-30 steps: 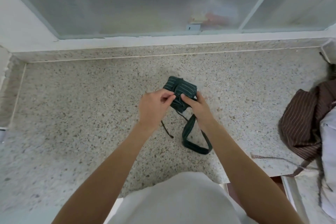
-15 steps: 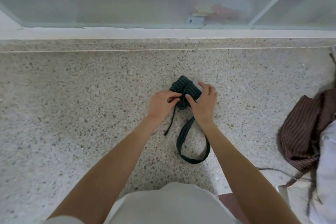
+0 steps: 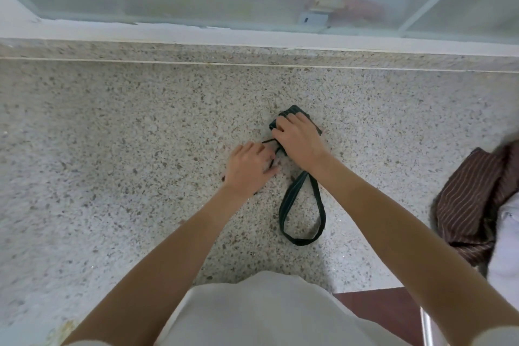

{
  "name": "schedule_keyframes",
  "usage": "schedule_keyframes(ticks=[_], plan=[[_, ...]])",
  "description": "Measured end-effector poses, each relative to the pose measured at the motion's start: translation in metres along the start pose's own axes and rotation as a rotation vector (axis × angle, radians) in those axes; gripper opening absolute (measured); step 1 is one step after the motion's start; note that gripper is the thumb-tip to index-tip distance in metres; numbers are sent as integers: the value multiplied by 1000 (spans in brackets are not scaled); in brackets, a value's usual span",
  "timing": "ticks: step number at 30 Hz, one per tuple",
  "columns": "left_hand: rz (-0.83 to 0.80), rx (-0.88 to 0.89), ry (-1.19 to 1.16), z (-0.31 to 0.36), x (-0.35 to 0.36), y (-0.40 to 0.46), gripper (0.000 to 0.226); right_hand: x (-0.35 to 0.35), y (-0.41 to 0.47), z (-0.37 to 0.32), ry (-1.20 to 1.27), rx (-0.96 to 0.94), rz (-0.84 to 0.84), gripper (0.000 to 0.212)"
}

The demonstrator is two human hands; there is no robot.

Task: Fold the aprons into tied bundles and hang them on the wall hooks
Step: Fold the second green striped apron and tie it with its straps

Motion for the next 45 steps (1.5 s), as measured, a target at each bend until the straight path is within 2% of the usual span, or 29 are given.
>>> schedule_keyframes(ticks=[2,4,8,11,13,15,18,22,24,27,29,32,37,41,45], plan=[[-339,-141,20,3,23,-2,42,9,3,-10,-65,-119,-82,20],[-436,-213,39,1,32,-2,39,18,4,-11,-80,-180,-145,27],[-378,-283,-20,-9,22,-1,25,17,9,3,-12,-108,-133,24],[-241,-347,-51,-35,1,3,25,16,8,14,22,-34,-141,30],[-132,-299,-70,-41,-17,9,23,21,8,13,15,-23,-176,34],[-63,-214,-50,-32,-30,17,21,18,10,5,39,-22,-201,30],[-40,-247,-67,-27,-35,24,22,16,10,2,212,50,-200,19],[-74,-331,-169,-33,-34,26,22,20,1,-4,492,103,-236,16],[-70,-378,-280,-32,-36,25,20,20,0,-6,594,133,-246,14],[-16,-582,-696,-42,-28,14,24,19,1,0,809,238,-252,17],[-21,-707,-872,-50,-16,1,18,19,0,2,888,291,-314,22],[-147,-663,-872,-43,-4,-9,18,16,3,-2,895,297,-408,20],[-108,-678,-878,-39,-4,-5,11,18,6,-1,1004,340,-444,19],[-98,-594,-813,-43,-6,-5,12,18,7,-5,940,246,-501,24],[-120,-471,-755,-41,-14,-5,7,5,8,-10,948,146,-551,7]])
Point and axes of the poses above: each hand's wrist, its own y-axis towards the middle knuckle, its own x-axis out of the palm, z = x × y, the point moved 6 cm from there along y, towards the middle knuckle, and after that the axes turned 2 degrees about x, right-handed, at the moved point
